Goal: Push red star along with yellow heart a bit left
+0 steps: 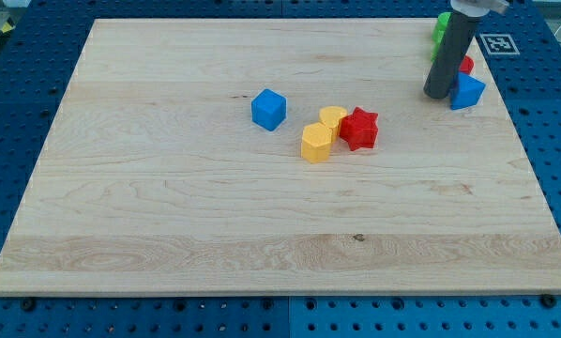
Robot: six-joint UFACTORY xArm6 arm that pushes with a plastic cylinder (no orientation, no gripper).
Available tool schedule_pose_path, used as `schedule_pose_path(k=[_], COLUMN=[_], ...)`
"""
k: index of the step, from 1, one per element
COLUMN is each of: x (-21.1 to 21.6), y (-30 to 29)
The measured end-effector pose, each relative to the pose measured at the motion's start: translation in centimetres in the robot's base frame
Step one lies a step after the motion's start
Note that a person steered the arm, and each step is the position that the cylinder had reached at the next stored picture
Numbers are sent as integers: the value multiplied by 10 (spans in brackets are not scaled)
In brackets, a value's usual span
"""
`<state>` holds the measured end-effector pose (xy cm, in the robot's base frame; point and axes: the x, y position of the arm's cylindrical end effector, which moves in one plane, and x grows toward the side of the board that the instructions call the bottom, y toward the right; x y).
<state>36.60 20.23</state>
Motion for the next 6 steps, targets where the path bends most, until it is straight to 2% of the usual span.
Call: schedule_pose_path(k=[1, 2, 3, 4, 6], x=[37, 45, 45, 46, 16], y=[-26, -47, -47, -78, -131])
